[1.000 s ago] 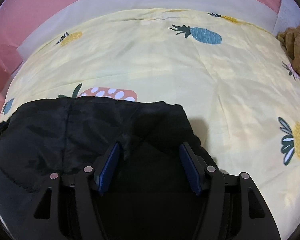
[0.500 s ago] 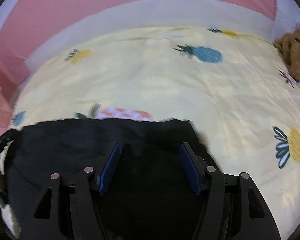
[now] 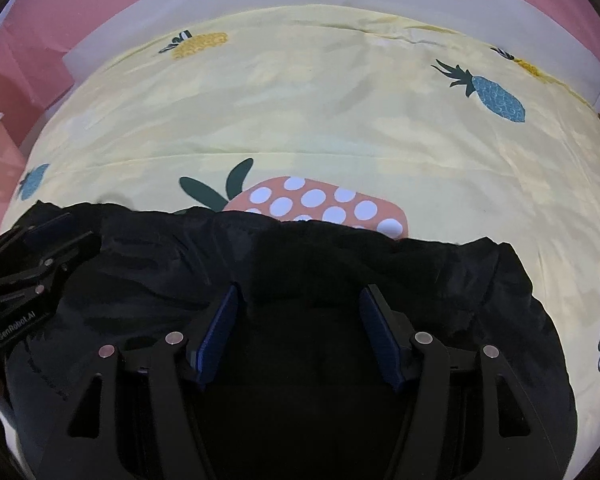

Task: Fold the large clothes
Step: 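Press along the folded jacket edges with both tools, then grasp the edge of the folded black jacket with both tools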

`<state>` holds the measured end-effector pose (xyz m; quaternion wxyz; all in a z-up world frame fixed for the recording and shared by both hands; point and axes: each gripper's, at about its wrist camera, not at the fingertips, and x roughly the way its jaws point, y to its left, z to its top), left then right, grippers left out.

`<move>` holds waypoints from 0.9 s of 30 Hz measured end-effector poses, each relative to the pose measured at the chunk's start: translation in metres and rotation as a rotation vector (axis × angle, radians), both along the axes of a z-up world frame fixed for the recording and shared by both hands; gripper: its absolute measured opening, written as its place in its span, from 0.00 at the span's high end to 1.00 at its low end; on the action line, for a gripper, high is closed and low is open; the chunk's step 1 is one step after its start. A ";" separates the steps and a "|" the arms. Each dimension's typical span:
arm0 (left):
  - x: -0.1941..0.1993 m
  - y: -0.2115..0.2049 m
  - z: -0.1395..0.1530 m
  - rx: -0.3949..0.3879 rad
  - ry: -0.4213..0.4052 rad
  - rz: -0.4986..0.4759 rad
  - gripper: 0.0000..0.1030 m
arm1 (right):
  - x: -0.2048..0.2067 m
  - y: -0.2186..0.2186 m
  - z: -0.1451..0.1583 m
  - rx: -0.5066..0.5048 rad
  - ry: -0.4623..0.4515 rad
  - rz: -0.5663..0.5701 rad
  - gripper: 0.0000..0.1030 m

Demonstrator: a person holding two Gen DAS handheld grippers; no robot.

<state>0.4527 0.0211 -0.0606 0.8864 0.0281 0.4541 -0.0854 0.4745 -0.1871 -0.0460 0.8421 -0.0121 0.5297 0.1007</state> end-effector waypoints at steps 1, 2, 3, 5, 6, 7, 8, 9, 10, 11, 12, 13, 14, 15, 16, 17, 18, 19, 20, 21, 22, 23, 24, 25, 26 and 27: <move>0.000 -0.004 -0.002 0.014 0.000 0.002 0.45 | 0.001 0.001 0.000 -0.007 -0.001 0.000 0.39; 0.000 -0.004 0.000 0.021 0.003 0.000 0.45 | 0.001 -0.001 0.003 0.000 -0.008 0.000 0.39; 0.000 -0.002 0.002 0.024 0.007 -0.002 0.45 | -0.002 -0.005 0.010 0.014 -0.018 -0.001 0.39; -0.009 0.002 0.017 0.027 -0.002 -0.010 0.46 | -0.016 -0.012 0.025 0.026 -0.053 -0.013 0.39; -0.018 0.007 0.027 0.018 -0.020 -0.023 0.46 | -0.028 -0.024 0.038 0.036 -0.098 -0.017 0.39; -0.028 0.013 0.037 0.010 -0.044 -0.032 0.46 | -0.039 -0.035 0.047 0.044 -0.129 -0.018 0.39; -0.043 0.024 0.047 0.007 -0.079 -0.035 0.46 | -0.053 -0.050 0.056 0.045 -0.161 -0.025 0.39; -0.054 0.035 0.054 0.007 -0.106 -0.030 0.46 | -0.065 -0.065 0.061 0.044 -0.183 -0.038 0.39; -0.065 0.049 0.058 0.004 -0.129 -0.021 0.46 | -0.072 -0.075 0.062 0.043 -0.195 -0.048 0.39; -0.074 0.064 0.058 -0.001 -0.144 -0.003 0.46 | -0.079 -0.087 0.060 0.036 -0.197 -0.066 0.39; -0.078 0.078 0.052 0.001 -0.144 0.020 0.46 | -0.083 -0.101 0.050 0.023 -0.180 -0.092 0.39; -0.078 0.089 0.043 0.002 -0.130 0.042 0.46 | -0.083 -0.107 0.041 0.016 -0.162 -0.107 0.39; -0.076 0.097 0.033 -0.019 -0.111 0.059 0.45 | -0.081 -0.115 0.028 0.022 -0.141 -0.122 0.39; -0.074 0.106 0.024 -0.068 -0.103 0.077 0.45 | -0.080 -0.118 0.022 0.032 -0.141 -0.126 0.39; -0.074 0.110 0.021 -0.098 -0.118 0.088 0.45 | -0.078 -0.121 0.016 0.037 -0.148 -0.134 0.39; -0.072 0.111 0.018 -0.108 -0.128 0.101 0.45 | -0.076 -0.121 0.013 0.037 -0.151 -0.145 0.39; -0.072 0.111 0.015 -0.111 -0.133 0.112 0.45 | -0.074 -0.119 0.010 0.032 -0.155 -0.148 0.39; -0.071 0.109 0.012 -0.105 -0.138 0.116 0.45 | -0.073 -0.116 0.008 0.017 -0.159 -0.147 0.39; -0.070 0.107 0.010 -0.096 -0.142 0.114 0.45 | -0.072 -0.115 0.007 0.011 -0.162 -0.146 0.39; -0.070 0.106 0.008 -0.095 -0.143 0.115 0.45 | -0.070 -0.116 0.007 0.012 -0.163 -0.146 0.39; -0.069 0.107 0.008 -0.103 -0.141 0.115 0.45 | -0.070 -0.113 0.007 0.017 -0.160 -0.149 0.39; -0.070 0.108 0.008 -0.110 -0.140 0.116 0.45 | -0.070 -0.112 0.008 0.016 -0.161 -0.154 0.39; -0.071 0.108 0.010 -0.107 -0.138 0.119 0.45 | -0.071 -0.110 0.011 0.005 -0.166 -0.158 0.39; -0.073 0.108 0.014 -0.096 -0.136 0.125 0.45 | -0.076 -0.109 0.018 -0.013 -0.179 -0.162 0.39; -0.075 0.108 0.018 -0.091 -0.138 0.130 0.45 | -0.083 -0.106 0.028 -0.029 -0.204 -0.162 0.39; -0.081 0.108 0.026 -0.094 -0.150 0.130 0.46 | -0.091 -0.103 0.036 -0.032 -0.226 -0.153 0.39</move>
